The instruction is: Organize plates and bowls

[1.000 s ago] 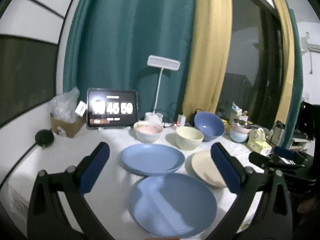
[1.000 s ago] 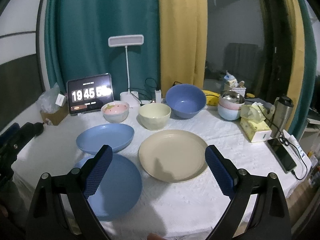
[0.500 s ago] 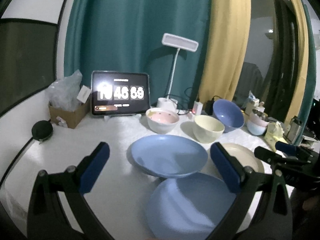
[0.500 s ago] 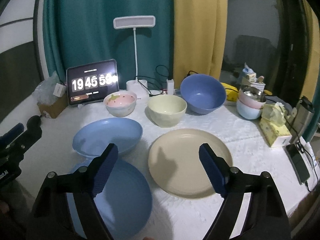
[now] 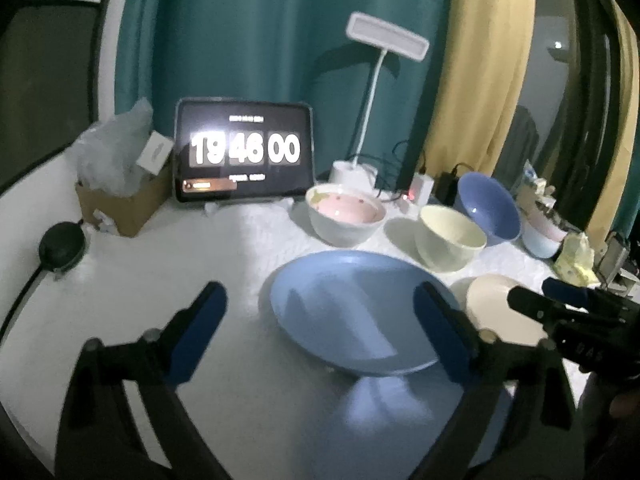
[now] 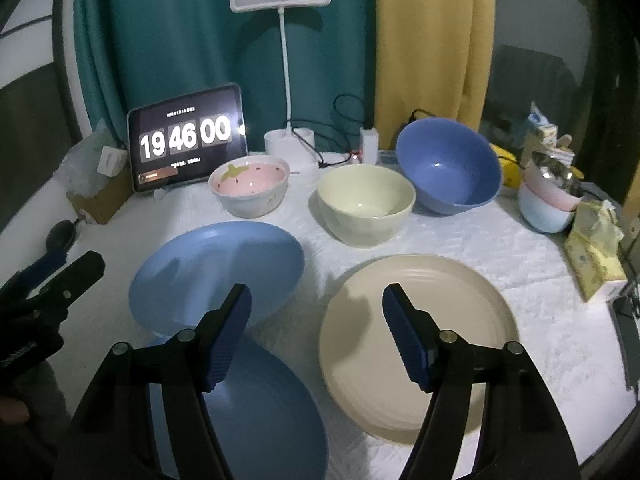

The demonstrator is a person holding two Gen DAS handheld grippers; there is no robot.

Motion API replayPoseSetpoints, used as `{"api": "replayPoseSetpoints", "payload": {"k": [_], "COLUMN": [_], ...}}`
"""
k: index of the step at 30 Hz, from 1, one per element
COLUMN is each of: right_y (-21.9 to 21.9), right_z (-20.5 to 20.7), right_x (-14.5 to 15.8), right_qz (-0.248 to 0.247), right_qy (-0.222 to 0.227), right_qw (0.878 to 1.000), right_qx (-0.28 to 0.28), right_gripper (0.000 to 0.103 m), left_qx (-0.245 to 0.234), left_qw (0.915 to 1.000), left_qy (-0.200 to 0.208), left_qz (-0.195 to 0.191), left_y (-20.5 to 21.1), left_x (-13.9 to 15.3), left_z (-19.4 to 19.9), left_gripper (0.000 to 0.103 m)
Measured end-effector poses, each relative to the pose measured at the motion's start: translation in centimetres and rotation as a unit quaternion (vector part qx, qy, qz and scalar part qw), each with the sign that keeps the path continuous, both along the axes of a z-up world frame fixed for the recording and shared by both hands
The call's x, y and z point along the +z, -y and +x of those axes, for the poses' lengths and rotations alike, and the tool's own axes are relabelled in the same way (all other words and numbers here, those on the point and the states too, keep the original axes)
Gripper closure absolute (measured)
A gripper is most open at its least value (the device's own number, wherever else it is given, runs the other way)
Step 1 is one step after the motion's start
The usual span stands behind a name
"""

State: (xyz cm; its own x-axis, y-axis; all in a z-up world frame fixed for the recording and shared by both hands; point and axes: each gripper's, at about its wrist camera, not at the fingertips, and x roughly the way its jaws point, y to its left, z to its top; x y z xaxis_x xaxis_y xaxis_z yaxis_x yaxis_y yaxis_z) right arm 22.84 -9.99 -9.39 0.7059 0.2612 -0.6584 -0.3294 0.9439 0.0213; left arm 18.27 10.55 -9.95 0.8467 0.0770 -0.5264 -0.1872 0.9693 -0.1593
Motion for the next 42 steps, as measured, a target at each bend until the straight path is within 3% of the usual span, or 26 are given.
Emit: {"api": "replayPoseSetpoints", "payload": {"k": [14,18,21,26,32,42], "right_y": [-1.9,-2.4,-2.8,-3.6,-4.0,-3.8], "right_z": [4.7,5.5,5.8,6.2,6.4,5.8], "right_x": [-3.0,-3.8,-4.3,-5.1,-5.5,-4.9], "right_qz": [0.007,0.009,0.008,0.004,-0.003,-0.011], "right_qy": [-0.065,-0.081,-0.090,-0.108,-0.112,-0.102], "right_qw": [0.997,0.996,0.995,0.993,0.992,0.993], "right_qx": [0.030,0.038,0.045,0.055,0.055,0.049], "right_gripper": [0.052,0.055,0.057,0.064,0.073,0.074], "left_qx": [0.007,0.012,0.018,0.016,0.002,0.001], "left_qw": [0.9961,0.9933,0.9910,0.9893,0.9871,0.9885], "left_qy": [-0.080,-0.102,-0.119,-0.134,-0.149,-0.144], "left_qz": [-0.037,-0.051,-0.059,-0.056,-0.058,-0.046], "left_y": [-1.8,-2.4,-2.8,-2.8,-2.3,-2.1], "left_x": [-4.1,-5.1,-5.7,-6.3,-6.7,-6.2], "left_z": [4.8,5.6,6.0,6.3,6.8,6.6], "left_gripper": [0.029,0.043,0.046,0.048,0.061,0.065]}}
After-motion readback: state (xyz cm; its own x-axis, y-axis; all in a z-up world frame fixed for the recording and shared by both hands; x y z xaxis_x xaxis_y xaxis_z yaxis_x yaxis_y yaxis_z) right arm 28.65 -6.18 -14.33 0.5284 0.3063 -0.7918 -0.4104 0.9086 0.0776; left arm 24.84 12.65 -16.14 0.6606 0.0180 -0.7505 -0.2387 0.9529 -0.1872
